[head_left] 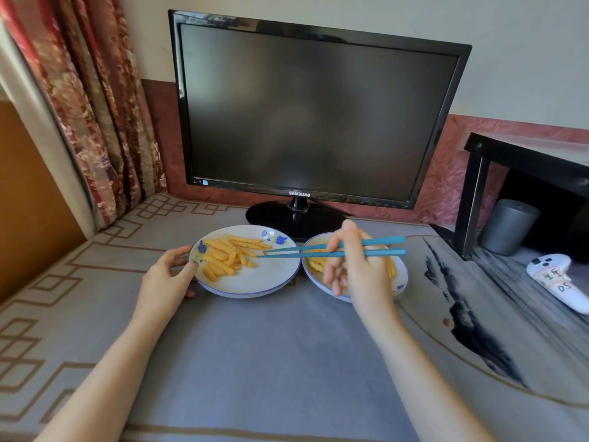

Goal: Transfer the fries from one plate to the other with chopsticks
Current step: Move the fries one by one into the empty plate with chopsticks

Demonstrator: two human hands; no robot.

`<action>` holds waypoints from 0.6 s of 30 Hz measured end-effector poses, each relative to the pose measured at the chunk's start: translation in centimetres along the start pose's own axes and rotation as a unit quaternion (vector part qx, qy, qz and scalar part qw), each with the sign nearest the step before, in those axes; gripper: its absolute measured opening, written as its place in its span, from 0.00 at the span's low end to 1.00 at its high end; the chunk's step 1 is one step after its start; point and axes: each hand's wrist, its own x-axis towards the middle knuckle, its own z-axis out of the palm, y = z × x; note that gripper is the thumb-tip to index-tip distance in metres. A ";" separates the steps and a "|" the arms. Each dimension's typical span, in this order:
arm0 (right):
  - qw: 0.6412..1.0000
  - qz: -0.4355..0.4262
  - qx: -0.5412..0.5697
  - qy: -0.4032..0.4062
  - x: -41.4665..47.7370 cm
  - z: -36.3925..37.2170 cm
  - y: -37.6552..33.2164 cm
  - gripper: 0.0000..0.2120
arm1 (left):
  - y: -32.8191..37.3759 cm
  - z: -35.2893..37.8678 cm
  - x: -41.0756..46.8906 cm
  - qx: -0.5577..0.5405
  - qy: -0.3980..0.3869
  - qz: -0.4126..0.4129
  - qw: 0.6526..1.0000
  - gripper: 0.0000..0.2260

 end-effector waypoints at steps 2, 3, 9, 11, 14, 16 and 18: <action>1.000 -0.002 0.002 -0.020 0.7 1.2 0.4 0.19 | 0.0 0.0 0.0 0.002 0.000 0.000 1.000 0.15; 1.000 -0.002 0.003 -0.025 1.0 1.6 0.5 0.19 | 0.0 0.0 0.0 0.003 0.000 0.000 1.000 0.15; 0.998 0.002 -0.017 -0.053 1.8 3.0 1.4 0.19 | 0.1 0.0 -0.1 0.001 0.000 0.000 1.000 0.15; 0.998 0.008 -0.013 -0.056 1.6 3.1 1.6 0.19 | 0.1 0.0 -0.1 0.000 -0.001 0.002 1.000 0.15; 0.998 0.016 -0.013 -0.056 1.5 3.4 1.9 0.19 | 0.0 0.0 0.0 -0.006 0.000 0.000 1.000 0.14; 0.998 0.020 -0.015 -0.050 1.4 3.6 2.1 0.19 | -0.1 0.0 0.0 -0.007 -0.001 -0.002 1.000 0.14; 0.999 0.024 -0.012 -0.044 1.4 3.9 2.2 0.19 | -0.1 0.0 0.1 -0.008 -0.001 -0.002 1.000 0.14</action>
